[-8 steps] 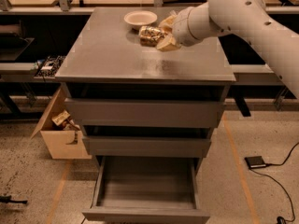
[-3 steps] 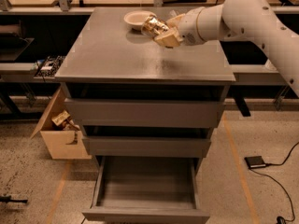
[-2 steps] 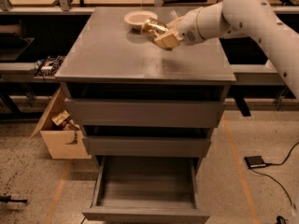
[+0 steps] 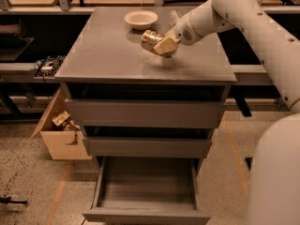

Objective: Pick orange can from bottom drawer and place on counter

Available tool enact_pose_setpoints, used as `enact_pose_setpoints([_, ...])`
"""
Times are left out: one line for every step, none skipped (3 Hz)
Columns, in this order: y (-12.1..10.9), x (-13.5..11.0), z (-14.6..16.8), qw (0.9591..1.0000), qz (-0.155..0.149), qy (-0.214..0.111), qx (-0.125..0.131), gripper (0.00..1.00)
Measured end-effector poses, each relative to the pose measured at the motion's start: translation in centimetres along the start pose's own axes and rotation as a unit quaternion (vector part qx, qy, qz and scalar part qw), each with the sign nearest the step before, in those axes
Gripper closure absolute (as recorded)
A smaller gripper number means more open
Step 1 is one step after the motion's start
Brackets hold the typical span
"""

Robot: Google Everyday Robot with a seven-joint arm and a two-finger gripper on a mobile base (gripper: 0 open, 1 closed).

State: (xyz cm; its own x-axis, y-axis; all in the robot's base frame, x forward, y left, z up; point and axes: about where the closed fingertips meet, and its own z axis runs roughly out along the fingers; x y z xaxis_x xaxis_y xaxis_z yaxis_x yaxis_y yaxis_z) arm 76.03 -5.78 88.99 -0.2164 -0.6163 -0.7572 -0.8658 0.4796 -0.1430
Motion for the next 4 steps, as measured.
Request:
enact_pose_setpoints([-0.1,0.8,1.3,0.9992,0.002,0.039,-0.01,1.0])
enact_pose_setpoints([0.0,0.8,1.6,0.9991,0.002,0.04,-0.014,0.82])
enact_pose_setpoints([0.2,0.9,2.0,0.999,0.002,0.041,-0.016,0.59])
enact_pose_setpoints([0.0,1.0,2.4,0.9995,0.006,0.027,-0.018,0.36])
